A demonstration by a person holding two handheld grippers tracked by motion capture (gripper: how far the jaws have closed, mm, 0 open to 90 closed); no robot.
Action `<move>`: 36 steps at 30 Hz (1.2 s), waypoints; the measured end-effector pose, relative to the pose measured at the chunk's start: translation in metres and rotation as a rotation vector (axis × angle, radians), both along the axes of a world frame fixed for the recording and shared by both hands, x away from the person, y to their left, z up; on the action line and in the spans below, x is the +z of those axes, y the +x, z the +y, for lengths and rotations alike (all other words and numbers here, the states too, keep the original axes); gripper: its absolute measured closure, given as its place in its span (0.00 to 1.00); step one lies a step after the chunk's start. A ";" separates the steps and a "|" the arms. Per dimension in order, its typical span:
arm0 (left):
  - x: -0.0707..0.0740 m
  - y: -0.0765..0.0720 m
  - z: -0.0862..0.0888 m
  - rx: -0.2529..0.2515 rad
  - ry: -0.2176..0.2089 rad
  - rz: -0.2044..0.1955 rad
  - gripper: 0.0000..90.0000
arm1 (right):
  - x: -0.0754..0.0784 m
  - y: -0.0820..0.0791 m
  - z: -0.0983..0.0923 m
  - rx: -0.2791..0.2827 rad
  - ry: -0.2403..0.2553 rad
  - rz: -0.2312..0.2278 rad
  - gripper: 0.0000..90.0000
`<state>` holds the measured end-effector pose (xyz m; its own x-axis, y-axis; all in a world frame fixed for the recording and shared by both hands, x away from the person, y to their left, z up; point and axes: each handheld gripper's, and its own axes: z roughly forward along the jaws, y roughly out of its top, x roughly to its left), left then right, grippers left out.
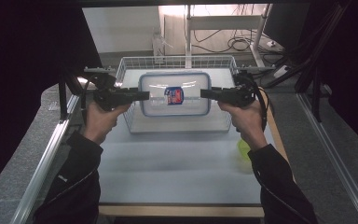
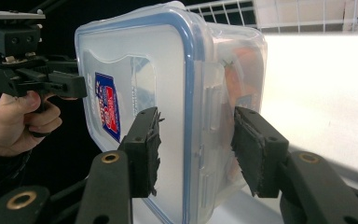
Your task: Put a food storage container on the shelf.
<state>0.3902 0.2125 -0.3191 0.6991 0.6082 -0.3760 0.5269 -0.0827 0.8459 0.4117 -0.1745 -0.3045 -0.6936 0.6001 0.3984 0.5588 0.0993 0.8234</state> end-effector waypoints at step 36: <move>0.001 0.065 -0.006 0.050 -0.013 -0.031 0.52 | 0.003 0.070 -0.001 -0.058 0.064 0.007 0.57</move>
